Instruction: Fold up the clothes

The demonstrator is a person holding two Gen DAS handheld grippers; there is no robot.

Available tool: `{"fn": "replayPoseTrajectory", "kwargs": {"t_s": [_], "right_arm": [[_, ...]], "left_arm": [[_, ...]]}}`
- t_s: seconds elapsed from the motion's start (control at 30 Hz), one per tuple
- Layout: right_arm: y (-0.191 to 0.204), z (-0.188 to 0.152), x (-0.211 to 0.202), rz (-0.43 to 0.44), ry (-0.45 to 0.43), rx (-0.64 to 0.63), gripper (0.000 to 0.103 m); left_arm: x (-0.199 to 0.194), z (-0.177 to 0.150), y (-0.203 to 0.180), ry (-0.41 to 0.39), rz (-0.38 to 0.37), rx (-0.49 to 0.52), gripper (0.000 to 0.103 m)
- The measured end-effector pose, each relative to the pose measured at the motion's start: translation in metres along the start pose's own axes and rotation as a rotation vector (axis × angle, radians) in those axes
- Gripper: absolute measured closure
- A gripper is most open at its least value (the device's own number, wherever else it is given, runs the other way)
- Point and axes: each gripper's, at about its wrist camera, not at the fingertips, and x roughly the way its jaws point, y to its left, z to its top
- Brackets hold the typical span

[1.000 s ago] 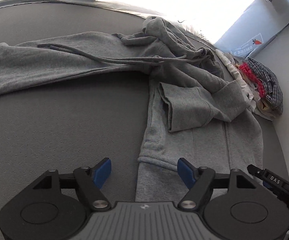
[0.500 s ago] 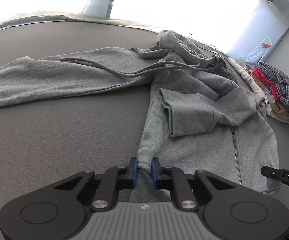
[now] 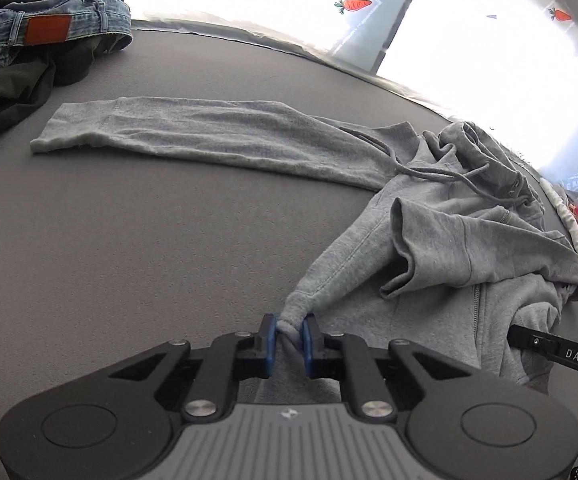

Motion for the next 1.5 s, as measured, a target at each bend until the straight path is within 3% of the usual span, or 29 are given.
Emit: {"fn": "replayPoseTrajectory", "kwargs": {"t_s": [0.17,0.27,0.43,0.6,0.73,0.8,0.87,0.97,1.13,1.27,1.37,1.5], "right_arm": [[0.015,-0.020,-0.017,-0.064,0.016,-0.022,0.091],[-0.006,-0.042,-0.040,-0.133,0.029,0.096,0.091],[-0.032,-0.061,-0.065,-0.230,0.040,0.210,0.091],[-0.027,-0.060,-0.069,-0.227,0.046,0.177,0.083],[-0.013,-0.045,-0.066,-0.295,-0.009,-0.005,0.072],[-0.009,-0.037,-0.065,-0.338,-0.061,-0.121,0.063],[-0.010,-0.026,-0.066,-0.349,-0.109,-0.216,0.062],[-0.019,-0.012,-0.063,-0.306,-0.156,-0.240,0.060],[-0.017,-0.004,-0.049,-0.243,-0.160,-0.315,0.059],[-0.005,-0.007,-0.033,-0.183,-0.146,-0.395,0.059],[0.006,-0.009,-0.021,-0.142,-0.140,-0.462,0.055],[0.023,-0.008,-0.004,-0.130,-0.148,-0.563,0.053]], "left_arm": [[-0.010,-0.012,0.027,0.067,-0.050,-0.113,0.088],[-0.011,-0.019,0.033,0.119,-0.040,-0.131,0.095],[-0.013,-0.026,0.044,0.146,-0.082,-0.180,0.095],[-0.009,-0.016,0.036,0.153,-0.071,-0.183,0.092],[-0.012,-0.009,0.017,0.120,-0.023,-0.177,0.067],[-0.013,-0.007,0.002,0.099,0.003,-0.169,0.064],[-0.012,-0.007,-0.016,0.084,0.012,-0.167,0.058],[-0.008,-0.012,-0.036,0.086,0.046,-0.152,0.047],[0.000,-0.036,-0.060,0.116,0.126,-0.098,0.034],[0.000,-0.044,-0.062,0.135,0.133,-0.116,0.011],[0.007,-0.044,-0.065,0.145,0.129,-0.130,0.001],[0.015,-0.043,-0.078,0.166,0.202,-0.106,0.000]]}}
